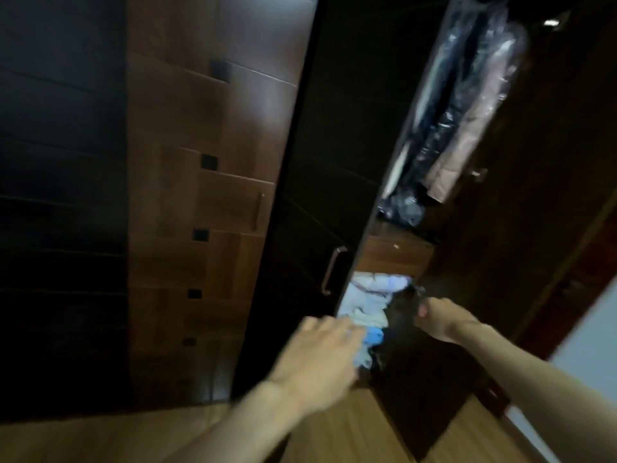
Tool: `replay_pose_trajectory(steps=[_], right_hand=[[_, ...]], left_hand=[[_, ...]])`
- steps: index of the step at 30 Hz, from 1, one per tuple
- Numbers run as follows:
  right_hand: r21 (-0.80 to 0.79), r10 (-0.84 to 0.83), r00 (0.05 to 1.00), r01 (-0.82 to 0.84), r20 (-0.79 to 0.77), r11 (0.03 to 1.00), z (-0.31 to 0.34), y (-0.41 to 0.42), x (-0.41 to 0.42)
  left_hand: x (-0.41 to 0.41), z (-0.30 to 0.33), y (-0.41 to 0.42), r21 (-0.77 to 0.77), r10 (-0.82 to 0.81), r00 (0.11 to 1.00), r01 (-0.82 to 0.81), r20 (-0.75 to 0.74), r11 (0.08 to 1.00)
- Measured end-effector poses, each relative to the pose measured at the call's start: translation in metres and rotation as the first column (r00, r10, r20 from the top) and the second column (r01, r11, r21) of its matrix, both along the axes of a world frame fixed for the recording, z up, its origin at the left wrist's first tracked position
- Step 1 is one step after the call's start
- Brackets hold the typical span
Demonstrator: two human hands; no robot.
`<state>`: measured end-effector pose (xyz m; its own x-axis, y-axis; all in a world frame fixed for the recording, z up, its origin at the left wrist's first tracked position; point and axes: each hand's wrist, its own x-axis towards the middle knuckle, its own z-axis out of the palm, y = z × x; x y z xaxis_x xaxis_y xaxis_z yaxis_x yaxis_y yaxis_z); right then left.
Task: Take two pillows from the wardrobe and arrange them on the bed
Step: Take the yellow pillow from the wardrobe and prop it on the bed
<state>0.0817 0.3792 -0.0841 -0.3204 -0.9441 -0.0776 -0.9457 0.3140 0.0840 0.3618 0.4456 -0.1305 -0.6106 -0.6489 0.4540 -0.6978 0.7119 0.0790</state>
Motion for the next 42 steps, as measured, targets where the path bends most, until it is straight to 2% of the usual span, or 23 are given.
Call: replay_pose_trajectory(steps=[3,7,11,13,17,19,22,25,28,30,32,35,37,40,42], right_hand=[[-0.093,0.019,1.0,-0.016,0.024,0.996,0.043,-0.108,-0.079],[-0.135,0.134,0.979,-0.114,0.152,0.984,0.06,-0.239,-0.176],[-0.115,0.203,0.961,-0.183,0.187,0.976,0.063,-0.325,-0.235],[-0.123,0.255,0.949,-0.235,0.184,0.964,0.064,-0.356,-0.25],[-0.214,0.409,0.888,-0.367,0.21,0.905,0.067,-0.404,-0.256],[-0.259,0.462,0.852,-0.402,0.246,0.878,0.064,-0.425,-0.249],[-0.312,0.536,0.778,-0.446,0.328,0.839,0.054,-0.453,-0.23],[-0.337,0.612,0.681,-0.512,0.402,0.79,0.044,-0.477,-0.204],[-0.375,0.66,0.6,-0.544,0.451,0.751,0.038,-0.5,-0.172],[-0.395,0.697,0.6,-0.574,0.393,0.717,0.032,-0.52,-0.154],[-0.412,0.726,0.609,-0.601,0.32,0.685,0.023,-0.541,-0.142],[-0.425,0.743,0.624,-0.62,0.243,0.66,0.015,-0.57,-0.135],[-0.446,0.731,0.64,-0.597,0.237,0.667,0.01,-0.578,-0.135],[-0.455,0.688,0.668,-0.537,0.284,0.71,0.006,-0.58,-0.133],[-0.46,0.724,0.637,-0.577,0.265,0.675,0.001,-0.573,-0.132]], left_hand=[[-0.093,0.036,-0.071,-0.048,-0.022,0.999,0.023,0.04,0.999],[-0.234,0.042,-0.191,0.103,0.199,0.968,-0.215,0.152,0.971],[-0.326,0.046,-0.311,0.103,0.41,0.846,-0.467,0.34,0.878],[-0.339,0.048,-0.388,0.117,0.475,0.809,-0.539,0.348,0.834],[-0.312,0.073,-0.504,0.009,0.691,0.639,-0.736,0.339,0.677],[-0.296,0.08,-0.542,-0.003,0.736,0.606,-0.771,0.303,0.637],[-0.27,0.091,-0.589,0.078,0.755,0.609,-0.788,0.244,0.61],[-0.252,0.089,-0.622,0.244,0.717,0.66,-0.75,0.223,0.614],[-0.253,0.059,-0.637,0.369,0.706,0.655,-0.747,0.27,0.553],[-0.259,0.031,-0.642,0.302,0.732,0.627,-0.775,0.265,0.555],[-0.263,0.011,-0.647,0.191,0.766,0.619,-0.784,0.173,0.59],[-0.26,0.009,-0.649,0.239,0.745,0.664,-0.715,-0.059,0.657],[-0.265,0.019,-0.634,0.265,0.749,0.642,-0.703,-0.162,0.66],[-0.284,0.019,-0.595,0.232,0.742,0.638,-0.705,-0.206,0.67],[-0.287,0.016,-0.568,0.247,0.738,0.65,-0.696,-0.181,0.674]])
